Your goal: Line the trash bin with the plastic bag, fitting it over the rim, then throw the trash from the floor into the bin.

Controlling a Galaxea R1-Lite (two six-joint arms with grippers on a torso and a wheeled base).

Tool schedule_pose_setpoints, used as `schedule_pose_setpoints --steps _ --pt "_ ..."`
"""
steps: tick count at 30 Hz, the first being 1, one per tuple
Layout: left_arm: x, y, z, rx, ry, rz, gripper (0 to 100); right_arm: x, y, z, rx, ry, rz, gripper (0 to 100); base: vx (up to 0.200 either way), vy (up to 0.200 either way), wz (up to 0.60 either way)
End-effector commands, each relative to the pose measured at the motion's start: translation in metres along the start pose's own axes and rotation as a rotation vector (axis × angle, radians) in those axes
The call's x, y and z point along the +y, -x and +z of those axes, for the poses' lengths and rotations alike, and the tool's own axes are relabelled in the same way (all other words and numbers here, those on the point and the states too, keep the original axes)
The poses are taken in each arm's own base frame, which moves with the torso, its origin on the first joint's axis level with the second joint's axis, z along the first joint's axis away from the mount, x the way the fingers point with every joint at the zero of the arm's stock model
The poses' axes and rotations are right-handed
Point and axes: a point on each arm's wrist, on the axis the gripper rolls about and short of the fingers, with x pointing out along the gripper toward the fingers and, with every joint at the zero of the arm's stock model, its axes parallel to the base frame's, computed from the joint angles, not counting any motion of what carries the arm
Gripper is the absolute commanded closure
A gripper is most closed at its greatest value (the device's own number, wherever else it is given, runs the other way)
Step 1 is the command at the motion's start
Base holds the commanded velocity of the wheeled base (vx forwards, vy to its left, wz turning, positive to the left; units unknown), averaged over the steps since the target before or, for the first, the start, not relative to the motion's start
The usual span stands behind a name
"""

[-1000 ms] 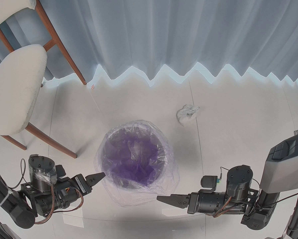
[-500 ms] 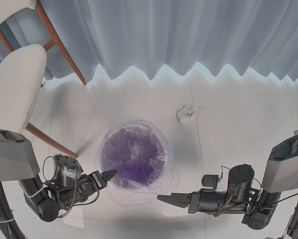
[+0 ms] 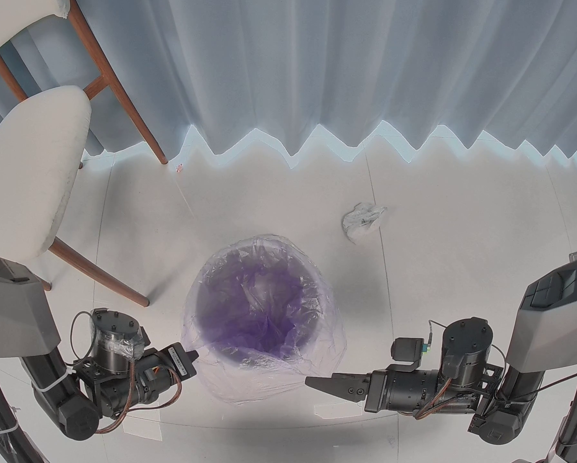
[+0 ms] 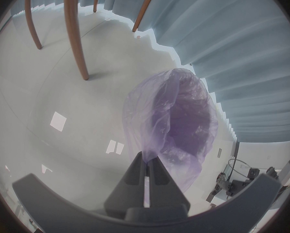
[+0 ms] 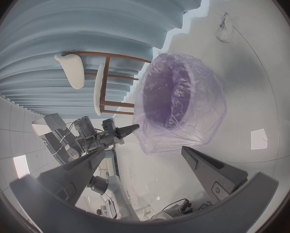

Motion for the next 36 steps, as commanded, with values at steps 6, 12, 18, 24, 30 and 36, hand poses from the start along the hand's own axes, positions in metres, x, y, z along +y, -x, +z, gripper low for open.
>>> schedule_pose_setpoints --steps 6,12,18,24,30,36 --pt "0.026 0.001 -0.016 0.073 0.008 0.125 100 0.000 0.000 0.000 -0.006 0.008 0.006 0 0.000 0.000 0.00" --pt "0.040 -0.035 -0.029 0.026 -0.073 0.172 100 -0.001 0.000 0.001 -0.007 0.010 0.003 0 0.000 0.000 0.00" --pt "0.045 -0.051 -0.040 0.024 -0.101 0.153 100 0.000 0.000 0.001 -0.009 0.012 0.005 0 0.000 0.000 0.00" --pt "0.046 -0.067 -0.040 0.009 -0.098 0.142 100 -0.003 -0.002 0.000 -0.003 0.012 -0.001 0 0.000 0.000 0.00" --pt "0.040 -0.071 -0.046 0.021 -0.118 0.119 0 -0.007 -0.004 -0.001 -0.009 0.032 -0.025 0 0.000 0.000 0.00" --pt "0.030 -0.062 -0.043 -0.024 -0.126 0.119 0 -0.010 -0.005 -0.002 -0.007 0.029 -0.035 0 0.000 0.000 0.00"
